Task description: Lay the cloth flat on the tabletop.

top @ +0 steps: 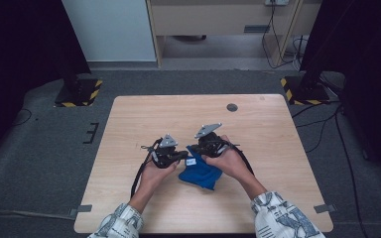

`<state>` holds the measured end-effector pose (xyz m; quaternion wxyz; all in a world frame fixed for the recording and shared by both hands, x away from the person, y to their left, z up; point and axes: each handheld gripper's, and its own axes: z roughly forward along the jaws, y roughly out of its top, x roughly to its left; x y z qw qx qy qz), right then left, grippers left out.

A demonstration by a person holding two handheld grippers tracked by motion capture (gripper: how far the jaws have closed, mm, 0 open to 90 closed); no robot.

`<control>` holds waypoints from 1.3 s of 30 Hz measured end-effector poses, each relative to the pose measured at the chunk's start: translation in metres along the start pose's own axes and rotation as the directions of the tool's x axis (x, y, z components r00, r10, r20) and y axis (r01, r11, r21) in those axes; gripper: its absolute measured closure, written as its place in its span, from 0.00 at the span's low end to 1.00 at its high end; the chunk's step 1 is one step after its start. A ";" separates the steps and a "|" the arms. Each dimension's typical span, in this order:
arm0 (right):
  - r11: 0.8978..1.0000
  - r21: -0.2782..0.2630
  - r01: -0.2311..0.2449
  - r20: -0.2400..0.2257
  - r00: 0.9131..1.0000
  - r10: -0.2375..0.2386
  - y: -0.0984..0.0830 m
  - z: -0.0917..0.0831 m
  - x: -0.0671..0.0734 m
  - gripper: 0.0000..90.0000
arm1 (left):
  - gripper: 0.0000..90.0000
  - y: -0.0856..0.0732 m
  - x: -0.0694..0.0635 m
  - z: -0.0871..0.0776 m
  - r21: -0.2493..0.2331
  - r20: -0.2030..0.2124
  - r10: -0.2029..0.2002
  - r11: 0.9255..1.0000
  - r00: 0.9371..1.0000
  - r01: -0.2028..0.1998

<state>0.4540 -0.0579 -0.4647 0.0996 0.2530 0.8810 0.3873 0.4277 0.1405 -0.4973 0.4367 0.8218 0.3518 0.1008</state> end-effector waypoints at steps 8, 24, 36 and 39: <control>0.998 -0.038 -0.043 0.085 0.995 0.046 -0.007 -0.015 -0.016 0.99 | 0.98 0.002 0.004 -0.005 -0.014 -0.006 -0.010 1.000 1.000 0.010; 0.978 -0.122 -0.170 0.215 0.957 0.193 -0.034 -0.052 -0.055 0.99 | 0.98 0.002 0.016 -0.016 -0.058 -0.049 -0.047 0.997 0.998 0.045; 0.965 -0.166 -0.202 0.246 0.939 0.239 -0.048 -0.068 -0.064 0.99 | 0.98 0.008 0.025 -0.020 -0.089 -0.080 -0.060 0.995 0.995 0.053; 0.960 -0.185 -0.211 0.247 0.935 0.253 -0.049 -0.070 -0.066 0.99 | 0.98 0.012 0.024 -0.021 -0.097 -0.081 -0.051 0.994 0.995 0.043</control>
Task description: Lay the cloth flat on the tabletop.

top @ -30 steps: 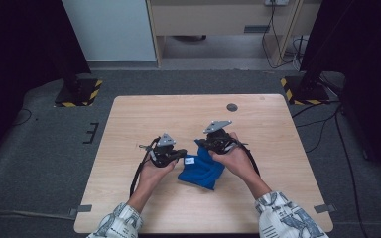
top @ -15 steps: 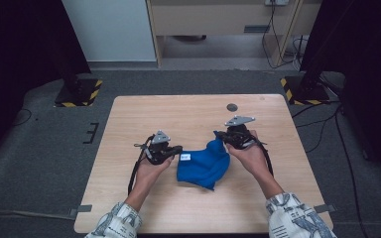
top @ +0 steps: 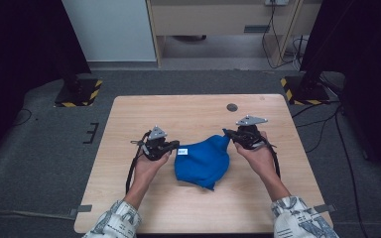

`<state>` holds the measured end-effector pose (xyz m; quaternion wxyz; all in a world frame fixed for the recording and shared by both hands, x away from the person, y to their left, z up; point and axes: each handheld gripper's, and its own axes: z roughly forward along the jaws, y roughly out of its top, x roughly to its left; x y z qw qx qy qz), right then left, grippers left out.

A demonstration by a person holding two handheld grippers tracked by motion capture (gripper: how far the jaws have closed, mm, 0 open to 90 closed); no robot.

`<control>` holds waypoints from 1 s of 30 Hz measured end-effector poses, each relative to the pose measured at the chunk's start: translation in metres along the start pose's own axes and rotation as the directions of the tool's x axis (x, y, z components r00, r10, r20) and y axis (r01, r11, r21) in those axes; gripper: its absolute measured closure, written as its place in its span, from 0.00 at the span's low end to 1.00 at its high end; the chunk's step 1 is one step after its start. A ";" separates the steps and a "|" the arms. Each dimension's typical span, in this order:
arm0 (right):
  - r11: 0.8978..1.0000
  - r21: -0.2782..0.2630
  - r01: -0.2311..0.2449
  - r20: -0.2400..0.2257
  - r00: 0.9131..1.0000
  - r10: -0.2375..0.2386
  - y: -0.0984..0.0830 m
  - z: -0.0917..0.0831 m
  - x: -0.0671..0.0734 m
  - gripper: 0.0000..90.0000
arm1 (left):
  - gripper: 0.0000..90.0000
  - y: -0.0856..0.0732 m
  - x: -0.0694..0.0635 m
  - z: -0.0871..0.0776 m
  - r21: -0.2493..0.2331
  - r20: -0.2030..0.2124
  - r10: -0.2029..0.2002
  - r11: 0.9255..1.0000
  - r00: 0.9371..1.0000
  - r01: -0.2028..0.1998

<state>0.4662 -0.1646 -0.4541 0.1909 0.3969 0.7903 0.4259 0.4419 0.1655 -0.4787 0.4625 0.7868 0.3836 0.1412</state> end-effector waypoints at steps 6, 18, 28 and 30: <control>1.000 -0.018 -0.015 0.008 1.000 0.016 0.004 -0.004 -0.002 0.99 | 0.98 0.013 0.003 -0.005 -0.012 -0.002 0.004 1.000 1.000 -0.004; 0.997 -0.081 -0.012 0.017 1.000 0.014 0.014 -0.028 0.008 0.99 | 0.98 0.033 0.002 -0.015 -0.029 -0.016 0.025 0.999 1.000 -0.026; 0.995 -0.099 -0.020 0.047 0.999 0.024 0.016 -0.040 0.002 0.99 | 0.98 0.042 0.006 -0.018 -0.039 -0.032 0.026 0.999 0.999 -0.027; 0.995 -0.099 -0.023 0.050 0.998 0.028 0.016 -0.042 0.002 0.99 | 0.98 0.044 0.006 -0.019 -0.043 -0.034 0.024 0.999 0.999 -0.026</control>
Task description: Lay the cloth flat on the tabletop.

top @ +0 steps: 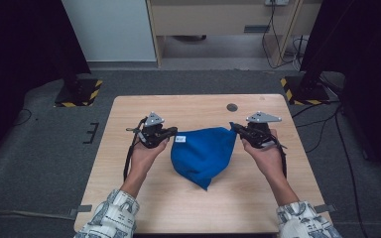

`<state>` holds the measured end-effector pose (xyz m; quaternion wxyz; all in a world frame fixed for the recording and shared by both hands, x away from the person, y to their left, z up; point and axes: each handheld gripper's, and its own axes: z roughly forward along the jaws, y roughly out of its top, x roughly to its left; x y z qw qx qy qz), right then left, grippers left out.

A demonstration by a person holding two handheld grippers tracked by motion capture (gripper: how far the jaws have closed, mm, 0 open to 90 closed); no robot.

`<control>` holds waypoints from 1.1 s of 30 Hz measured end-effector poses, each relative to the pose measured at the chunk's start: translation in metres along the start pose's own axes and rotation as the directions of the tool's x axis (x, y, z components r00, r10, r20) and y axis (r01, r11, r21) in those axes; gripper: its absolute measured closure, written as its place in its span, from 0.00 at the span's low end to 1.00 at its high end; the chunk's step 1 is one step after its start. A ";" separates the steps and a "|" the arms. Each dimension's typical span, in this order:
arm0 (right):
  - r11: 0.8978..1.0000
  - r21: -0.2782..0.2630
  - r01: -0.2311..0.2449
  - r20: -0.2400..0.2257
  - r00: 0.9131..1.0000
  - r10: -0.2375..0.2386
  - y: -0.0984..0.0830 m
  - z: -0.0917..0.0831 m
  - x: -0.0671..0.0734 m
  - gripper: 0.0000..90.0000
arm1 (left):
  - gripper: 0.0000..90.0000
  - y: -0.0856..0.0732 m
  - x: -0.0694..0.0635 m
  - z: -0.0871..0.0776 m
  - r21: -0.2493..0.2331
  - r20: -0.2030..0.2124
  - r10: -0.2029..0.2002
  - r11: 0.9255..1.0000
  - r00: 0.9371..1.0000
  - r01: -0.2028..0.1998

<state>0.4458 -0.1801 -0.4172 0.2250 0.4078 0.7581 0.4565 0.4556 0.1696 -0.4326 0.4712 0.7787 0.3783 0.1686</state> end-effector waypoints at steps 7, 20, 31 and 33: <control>1.000 -0.002 -0.005 0.008 1.000 0.005 -0.001 -0.003 -0.004 0.99 | 0.98 0.003 -0.001 -0.001 -0.006 0.001 0.002 1.000 1.000 -0.002; 1.000 -0.009 -0.018 0.017 1.000 0.018 -0.001 -0.007 -0.009 0.99 | 0.98 0.010 -0.004 -0.002 -0.014 0.009 0.010 1.000 1.000 -0.009; 0.999 -0.038 -0.033 0.035 0.999 0.034 0.000 -0.027 -0.016 0.99 | 0.98 0.022 -0.014 -0.001 -0.028 0.032 0.018 0.999 0.999 -0.017; 0.999 -0.044 -0.028 0.033 0.999 0.030 0.001 -0.033 -0.015 0.99 | 0.98 0.022 -0.017 -0.002 -0.028 0.036 0.020 0.999 0.999 -0.019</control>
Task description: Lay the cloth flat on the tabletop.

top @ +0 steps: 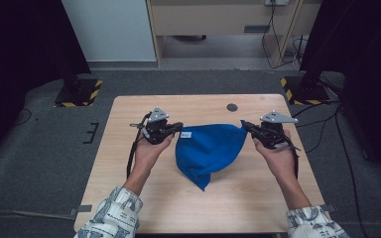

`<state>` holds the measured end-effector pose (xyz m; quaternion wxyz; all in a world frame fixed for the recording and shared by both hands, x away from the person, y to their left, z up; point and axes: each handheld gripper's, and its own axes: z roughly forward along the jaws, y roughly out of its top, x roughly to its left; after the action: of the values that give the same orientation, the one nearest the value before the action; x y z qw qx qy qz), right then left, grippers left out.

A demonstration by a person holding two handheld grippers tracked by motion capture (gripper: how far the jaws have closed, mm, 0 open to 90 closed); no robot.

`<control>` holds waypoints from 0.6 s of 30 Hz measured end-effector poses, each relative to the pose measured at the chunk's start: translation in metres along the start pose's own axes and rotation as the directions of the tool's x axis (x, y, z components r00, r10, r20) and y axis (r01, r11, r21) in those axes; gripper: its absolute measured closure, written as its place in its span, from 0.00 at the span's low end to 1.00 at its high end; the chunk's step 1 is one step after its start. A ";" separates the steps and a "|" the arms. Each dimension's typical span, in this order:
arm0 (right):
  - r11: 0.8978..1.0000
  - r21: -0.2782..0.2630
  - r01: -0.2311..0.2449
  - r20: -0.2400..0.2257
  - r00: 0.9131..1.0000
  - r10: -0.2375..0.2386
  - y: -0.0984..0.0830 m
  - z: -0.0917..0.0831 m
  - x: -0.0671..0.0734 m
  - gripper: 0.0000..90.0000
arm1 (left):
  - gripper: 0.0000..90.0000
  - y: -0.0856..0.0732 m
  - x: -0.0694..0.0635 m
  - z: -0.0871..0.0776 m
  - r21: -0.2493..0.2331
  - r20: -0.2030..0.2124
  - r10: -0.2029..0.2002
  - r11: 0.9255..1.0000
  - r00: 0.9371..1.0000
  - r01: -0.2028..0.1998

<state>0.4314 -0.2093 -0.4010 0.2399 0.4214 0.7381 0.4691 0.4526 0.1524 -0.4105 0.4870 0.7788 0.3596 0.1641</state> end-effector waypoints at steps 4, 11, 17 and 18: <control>1.000 -0.013 0.005 0.002 1.000 -0.005 0.002 -0.011 0.001 0.99 | 0.98 0.002 -0.007 -0.006 -0.011 0.011 0.014 1.000 1.000 -0.014; 0.999 -0.049 -0.003 0.003 1.000 0.003 0.003 -0.031 0.005 0.99 | 0.98 0.007 -0.014 -0.022 -0.041 0.031 0.024 0.999 0.999 -0.023; 0.997 -0.082 -0.002 -0.003 1.000 0.001 0.006 -0.047 0.012 0.99 | 0.98 0.010 -0.020 -0.038 -0.066 0.050 0.029 0.997 0.998 -0.026; 0.996 -0.087 0.001 -0.006 1.000 -0.002 0.007 -0.050 0.013 0.99 | 0.98 0.011 -0.021 -0.041 -0.069 0.051 0.032 0.997 0.998 -0.029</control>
<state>0.3896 -0.2212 -0.3723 0.2562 0.4086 0.7179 0.5020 0.4182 0.1607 -0.3798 0.5198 0.7711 0.3292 0.1635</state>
